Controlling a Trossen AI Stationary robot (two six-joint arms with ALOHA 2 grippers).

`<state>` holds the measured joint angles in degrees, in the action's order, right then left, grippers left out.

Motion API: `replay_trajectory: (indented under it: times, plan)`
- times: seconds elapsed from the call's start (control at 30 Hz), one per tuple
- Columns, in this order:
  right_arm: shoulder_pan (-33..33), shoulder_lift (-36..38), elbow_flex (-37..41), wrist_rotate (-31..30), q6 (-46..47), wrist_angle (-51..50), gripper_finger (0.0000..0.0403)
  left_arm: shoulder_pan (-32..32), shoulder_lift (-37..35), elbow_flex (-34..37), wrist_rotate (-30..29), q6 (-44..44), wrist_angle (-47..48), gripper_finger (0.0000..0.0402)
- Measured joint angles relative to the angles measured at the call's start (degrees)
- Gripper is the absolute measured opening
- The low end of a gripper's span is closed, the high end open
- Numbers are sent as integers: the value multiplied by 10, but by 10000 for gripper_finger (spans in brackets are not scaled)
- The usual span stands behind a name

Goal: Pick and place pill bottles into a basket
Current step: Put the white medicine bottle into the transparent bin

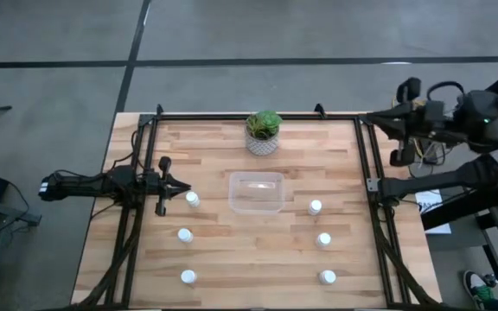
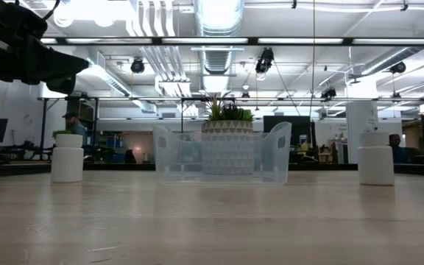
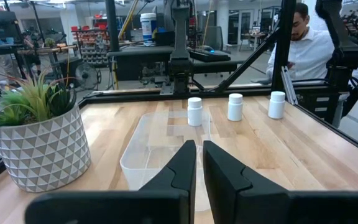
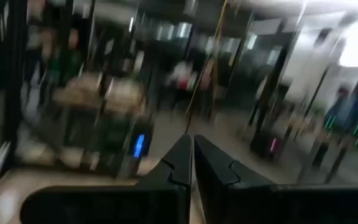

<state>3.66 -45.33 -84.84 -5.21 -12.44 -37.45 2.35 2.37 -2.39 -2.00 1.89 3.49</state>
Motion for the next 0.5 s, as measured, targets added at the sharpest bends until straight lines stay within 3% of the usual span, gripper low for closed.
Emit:
replay_trajectory:
  times: [0.3,0.5]
  plan:
    - [0,-157,-199,5,90,-398,9,0,0,0,0,0,0,12]
    - [0,-227,-236,13,111,-520,9,0,0,0,0,0,0,12]
